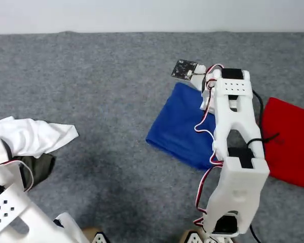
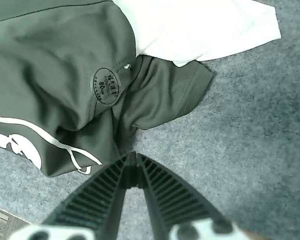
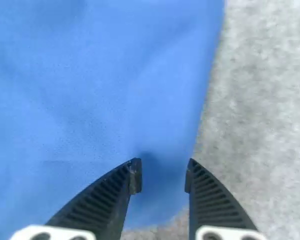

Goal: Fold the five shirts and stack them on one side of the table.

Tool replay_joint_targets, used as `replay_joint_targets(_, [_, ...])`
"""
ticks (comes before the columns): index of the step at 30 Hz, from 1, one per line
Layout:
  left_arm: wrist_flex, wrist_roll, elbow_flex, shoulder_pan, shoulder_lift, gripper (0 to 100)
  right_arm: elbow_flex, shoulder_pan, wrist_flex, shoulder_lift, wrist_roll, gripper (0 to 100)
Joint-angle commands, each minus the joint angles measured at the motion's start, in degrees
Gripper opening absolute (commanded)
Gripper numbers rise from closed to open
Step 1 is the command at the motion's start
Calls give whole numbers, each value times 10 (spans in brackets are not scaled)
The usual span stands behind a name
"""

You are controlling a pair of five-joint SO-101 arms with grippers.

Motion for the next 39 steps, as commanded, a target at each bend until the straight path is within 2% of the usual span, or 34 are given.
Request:
replay_joint_targets(1, [-19, -2, -3, 4, -3, 7, -16, 4, -6, -55, -17, 159])
replay_joint_targets(6, [-19, -25, -4, 4, -3, 7, -16, 0, 3, -99, -116, 161])
replay_joint_targets(22, [-26, -25, -1, 4, -3, 7, -16, 0, 148, -134, -544, 161])
replay_joint_targets(29, [-26, -26, -1, 5, -2, 7, -17, -41, 240, -151, -786, 163])
replay_joint_targets(31, [-26, -51, -1, 17, -2, 7, -17, -50, 245, -153, -843, 192])
replay_joint_targets(34, [-23, -75, -4, 36, -4, 7, -16, -50, 242, -142, -904, 294])
replay_joint_targets(37, [-26, -76, -4, 38, -3, 7, -16, -51, 235, -116, -937, 378])
replay_joint_targets(39, [-26, -76, -2, 38, -3, 7, -16, -52, 220, -95, -949, 384])
